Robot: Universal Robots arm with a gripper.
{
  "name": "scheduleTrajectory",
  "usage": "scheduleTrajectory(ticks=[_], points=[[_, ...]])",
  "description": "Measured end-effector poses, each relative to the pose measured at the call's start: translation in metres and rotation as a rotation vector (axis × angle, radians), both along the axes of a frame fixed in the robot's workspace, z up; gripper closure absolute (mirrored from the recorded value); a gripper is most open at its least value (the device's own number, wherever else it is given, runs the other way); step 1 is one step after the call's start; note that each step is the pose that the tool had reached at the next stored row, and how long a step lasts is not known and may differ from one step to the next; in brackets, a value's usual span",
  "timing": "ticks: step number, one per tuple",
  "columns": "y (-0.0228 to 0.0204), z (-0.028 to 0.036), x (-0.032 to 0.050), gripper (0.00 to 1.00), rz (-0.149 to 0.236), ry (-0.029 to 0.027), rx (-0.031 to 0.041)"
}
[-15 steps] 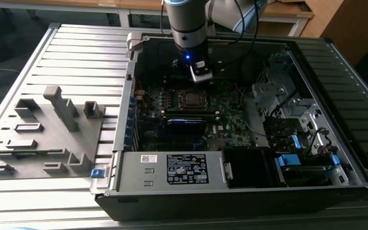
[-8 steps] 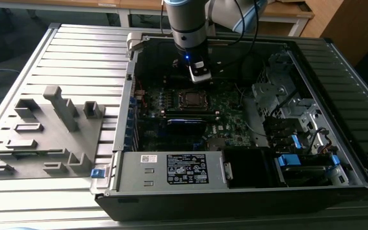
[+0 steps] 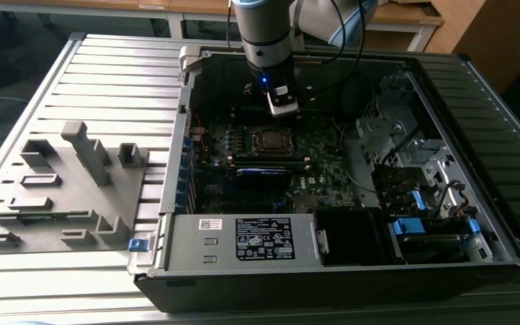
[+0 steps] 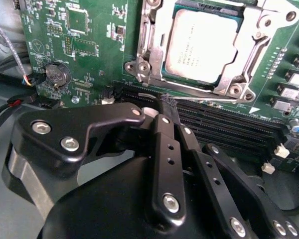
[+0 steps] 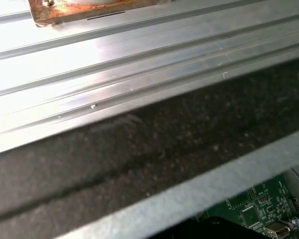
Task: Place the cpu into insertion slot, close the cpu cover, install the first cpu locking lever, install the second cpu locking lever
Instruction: 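Install the first cpu locking lever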
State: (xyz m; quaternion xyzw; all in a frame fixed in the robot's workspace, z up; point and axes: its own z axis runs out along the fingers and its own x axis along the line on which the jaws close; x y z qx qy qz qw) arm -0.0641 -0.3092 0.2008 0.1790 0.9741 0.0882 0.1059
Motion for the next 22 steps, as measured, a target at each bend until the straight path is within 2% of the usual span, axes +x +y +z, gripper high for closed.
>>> scheduleTrajectory(ticks=[4,9,17,22], points=[[0.0,-0.0009,-0.0001,0.89,0.0,-0.0015,0.0001],[-0.0001,-0.0036,-0.0012,0.89,0.0,-0.0104,-0.0001],[-0.0001,-0.0038,-0.0012,0.89,0.0,-0.0113,0.0001],[-0.002,-0.0039,-0.0012,0.89,0.0,-0.0112,0.0]])
